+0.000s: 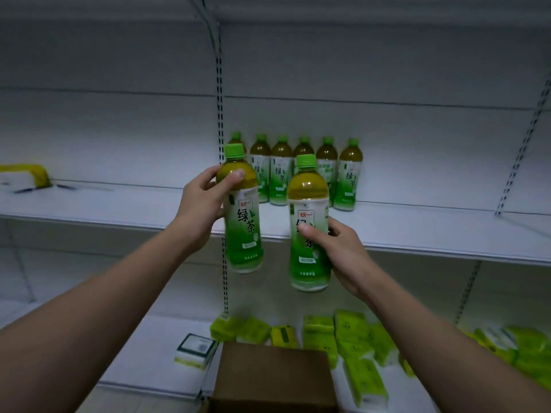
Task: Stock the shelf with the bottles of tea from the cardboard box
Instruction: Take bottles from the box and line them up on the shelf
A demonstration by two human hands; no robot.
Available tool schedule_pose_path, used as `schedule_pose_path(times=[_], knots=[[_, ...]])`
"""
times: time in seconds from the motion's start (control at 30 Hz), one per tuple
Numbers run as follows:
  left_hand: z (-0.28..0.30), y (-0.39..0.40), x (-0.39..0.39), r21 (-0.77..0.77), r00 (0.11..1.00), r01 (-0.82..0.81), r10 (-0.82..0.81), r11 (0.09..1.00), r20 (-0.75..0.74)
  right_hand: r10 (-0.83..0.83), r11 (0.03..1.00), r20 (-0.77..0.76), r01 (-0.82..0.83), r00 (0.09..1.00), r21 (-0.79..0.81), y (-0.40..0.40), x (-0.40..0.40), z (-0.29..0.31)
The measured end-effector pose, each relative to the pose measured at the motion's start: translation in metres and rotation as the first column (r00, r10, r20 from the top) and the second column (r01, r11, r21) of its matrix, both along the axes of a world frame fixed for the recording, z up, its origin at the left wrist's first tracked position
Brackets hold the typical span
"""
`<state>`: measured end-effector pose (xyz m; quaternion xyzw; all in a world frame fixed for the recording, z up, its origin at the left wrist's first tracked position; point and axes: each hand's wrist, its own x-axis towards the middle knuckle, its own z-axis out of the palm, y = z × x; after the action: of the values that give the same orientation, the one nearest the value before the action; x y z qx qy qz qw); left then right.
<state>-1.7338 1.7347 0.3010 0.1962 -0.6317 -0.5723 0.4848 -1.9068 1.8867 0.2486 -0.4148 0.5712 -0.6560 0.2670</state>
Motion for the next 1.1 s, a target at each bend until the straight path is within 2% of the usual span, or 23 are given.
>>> schedule_pose_path(times=[0.23,0.47,0.7,0.87,0.97,1.1], knots=[[0.028,-0.012,-0.022,0.016,0.995,-0.085,0.085,0.996,-0.06,-0.124,0.989,-0.01,0.123,0.992,-0.085,-0.024,0.005,0.023],[0.037,-0.041,-0.043,-0.046,0.997,-0.055,0.053,0.997,-0.057,-0.152,0.978,-0.014,0.148,0.988,-0.149,-0.055,-0.018,0.038],[0.022,-0.078,-0.062,-0.025,0.995,-0.082,0.08,0.996,-0.065,-0.093,0.981,0.056,0.101,0.994,-0.168,-0.093,-0.045,0.03],[0.016,-0.092,-0.08,0.006,0.992,-0.088,0.088,0.996,-0.091,-0.042,0.989,-0.01,0.041,0.999,-0.142,-0.112,-0.06,0.026],[0.008,-0.092,-0.083,-0.023,0.995,-0.096,0.095,0.995,-0.043,-0.017,0.995,-0.052,0.012,0.998,-0.098,-0.117,-0.064,0.025],[-0.013,-0.089,-0.079,-0.095,0.991,-0.015,0.027,0.995,0.13,-0.018,0.999,-0.16,0.024,0.987,0.033,-0.114,-0.069,0.024]])
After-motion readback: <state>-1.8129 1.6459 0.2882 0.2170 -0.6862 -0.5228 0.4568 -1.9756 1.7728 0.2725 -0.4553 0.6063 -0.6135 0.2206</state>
